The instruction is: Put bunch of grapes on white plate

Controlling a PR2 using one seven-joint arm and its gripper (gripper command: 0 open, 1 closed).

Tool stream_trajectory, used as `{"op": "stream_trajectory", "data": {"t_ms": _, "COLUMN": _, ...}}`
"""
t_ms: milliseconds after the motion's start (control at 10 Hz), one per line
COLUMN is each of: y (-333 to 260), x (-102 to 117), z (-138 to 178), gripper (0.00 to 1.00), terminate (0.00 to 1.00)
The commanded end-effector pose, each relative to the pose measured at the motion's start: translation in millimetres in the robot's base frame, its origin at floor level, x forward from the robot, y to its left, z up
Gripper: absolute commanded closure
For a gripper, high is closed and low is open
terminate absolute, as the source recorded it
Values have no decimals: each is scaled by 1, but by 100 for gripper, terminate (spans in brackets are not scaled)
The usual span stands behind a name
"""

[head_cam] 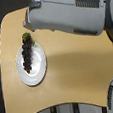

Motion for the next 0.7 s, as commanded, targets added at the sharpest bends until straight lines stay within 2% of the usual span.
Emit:
{"op": "stream_trajectory", "data": {"t_ms": 0, "y": -100, "x": 0, "z": -6, "gripper": 0, "terminate": 0}}
{"op": "stream_trajectory", "data": {"t_ms": 600, "y": -202, "x": 0, "z": -11, "gripper": 0, "terminate": 0}}
